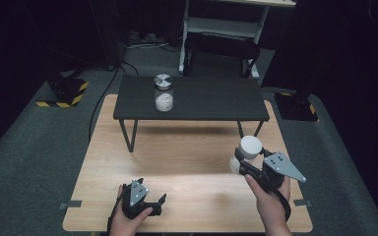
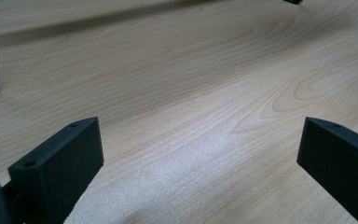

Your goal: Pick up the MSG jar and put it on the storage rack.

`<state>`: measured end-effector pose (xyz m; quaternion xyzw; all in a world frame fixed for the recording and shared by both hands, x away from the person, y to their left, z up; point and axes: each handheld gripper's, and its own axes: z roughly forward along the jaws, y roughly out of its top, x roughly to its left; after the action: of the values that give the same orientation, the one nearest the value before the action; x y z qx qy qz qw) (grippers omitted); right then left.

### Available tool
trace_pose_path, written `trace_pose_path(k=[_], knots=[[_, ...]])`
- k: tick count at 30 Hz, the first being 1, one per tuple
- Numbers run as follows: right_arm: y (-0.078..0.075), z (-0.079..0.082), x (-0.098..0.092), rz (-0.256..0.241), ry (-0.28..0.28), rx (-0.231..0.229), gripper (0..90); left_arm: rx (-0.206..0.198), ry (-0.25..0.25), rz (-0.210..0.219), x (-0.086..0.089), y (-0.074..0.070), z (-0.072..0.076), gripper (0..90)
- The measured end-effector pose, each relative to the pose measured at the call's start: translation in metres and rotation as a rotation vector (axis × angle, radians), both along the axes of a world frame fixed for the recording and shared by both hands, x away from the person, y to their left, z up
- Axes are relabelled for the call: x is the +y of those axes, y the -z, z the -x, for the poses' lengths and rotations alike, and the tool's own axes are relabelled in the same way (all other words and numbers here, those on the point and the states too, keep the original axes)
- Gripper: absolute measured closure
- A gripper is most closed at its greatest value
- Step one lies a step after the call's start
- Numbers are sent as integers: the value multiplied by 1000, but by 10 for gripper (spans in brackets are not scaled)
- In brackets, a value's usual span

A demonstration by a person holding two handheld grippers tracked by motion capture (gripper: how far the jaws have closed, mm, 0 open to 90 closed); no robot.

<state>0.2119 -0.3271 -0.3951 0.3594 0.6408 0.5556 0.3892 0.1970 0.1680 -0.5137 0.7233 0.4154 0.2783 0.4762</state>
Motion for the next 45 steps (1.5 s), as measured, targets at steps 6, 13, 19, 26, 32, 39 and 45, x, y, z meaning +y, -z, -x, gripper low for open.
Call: trace_pose_path(k=[6, 13, 19, 26, 32, 39, 45], knots=[[-15, -14, 7, -5, 2, -9, 339, -4, 5, -8, -1, 0, 1, 7], [-35, -30, 12, 7, 8, -35, 339, 2, 2, 2, 0, 0, 0, 7], [-52, -48, 18, 0, 12, -36, 340, 0, 5, 3, 1, 0, 0, 7], [-70, -69, 27, -21, 15, -30, 339, 2, 10, 5, 2, 0, -1, 7], [-83, -86, 39, -12, 26, -33, 340, 5, 11, 18, 4, 1, -1, 7], [-90, -105, 52, -7, 36, -23, 340, 8, 12, 25, 5, 1, -2, 7], [-97, -122, 60, -3, 51, -10, 339, 8, 15, 28, 6, 1, -2, 7]])
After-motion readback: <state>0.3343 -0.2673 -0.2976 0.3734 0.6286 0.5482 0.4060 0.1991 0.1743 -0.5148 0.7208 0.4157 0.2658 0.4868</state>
